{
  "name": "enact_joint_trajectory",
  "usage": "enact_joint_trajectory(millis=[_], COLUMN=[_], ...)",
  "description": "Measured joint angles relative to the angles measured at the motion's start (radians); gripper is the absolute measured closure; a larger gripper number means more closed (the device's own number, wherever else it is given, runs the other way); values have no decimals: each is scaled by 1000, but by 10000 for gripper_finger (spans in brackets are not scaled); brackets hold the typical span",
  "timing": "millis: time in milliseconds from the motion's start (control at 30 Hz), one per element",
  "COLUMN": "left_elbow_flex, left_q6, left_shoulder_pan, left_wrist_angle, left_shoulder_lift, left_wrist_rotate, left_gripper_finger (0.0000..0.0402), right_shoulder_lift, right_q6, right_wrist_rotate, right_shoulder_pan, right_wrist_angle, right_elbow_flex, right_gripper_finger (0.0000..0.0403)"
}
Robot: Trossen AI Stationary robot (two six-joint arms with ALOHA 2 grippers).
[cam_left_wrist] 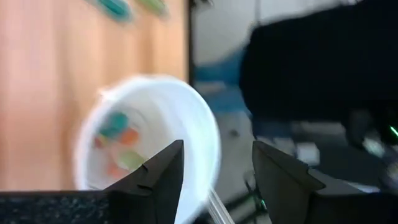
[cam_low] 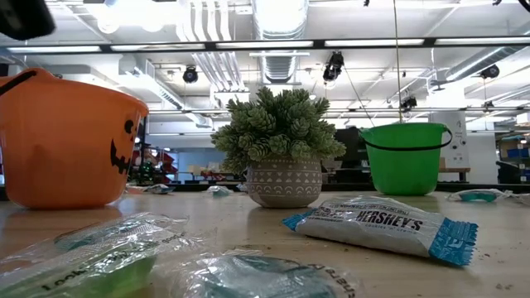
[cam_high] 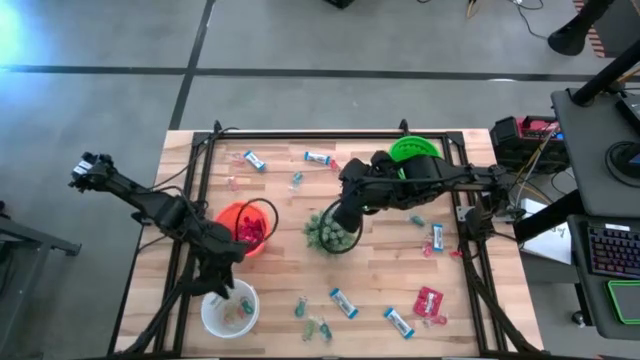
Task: Sort candy
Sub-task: Put the blue gummy into the white bucket
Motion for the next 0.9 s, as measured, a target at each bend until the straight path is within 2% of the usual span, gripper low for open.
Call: enact_joint_trajectory(millis=[233, 333, 633, 767, 900], left_elbow_flex=[3, 50, 460, 578, 605], left_q6=[-154, -224, -206, -190, -142], left_shoulder_pan=[33, 40, 40, 41, 42], left_wrist_angle=[-9, -105, -593, -751, -854], left_shoulder_lift=[-48, -73, -56, -20, 8], left_wrist_rotate=[-279, -407, -901, -975, -1002], left_gripper_finger=[233, 233, 233, 233, 233], right_shoulder_lift=[0, 0, -3, -3, -3], right_q6=[-203, -263, -397, -403, -402], right_wrist_rotate=[0, 1, 1, 1, -11], right_shoulder_pan=[-73, -114, -212, -245, -271], right_wrist_angle=[-43, -87, -84, -85, -84], right_elbow_flex=[0, -4, -62, -101, -131], right_gripper_finger=[211, 211, 211, 211, 211])
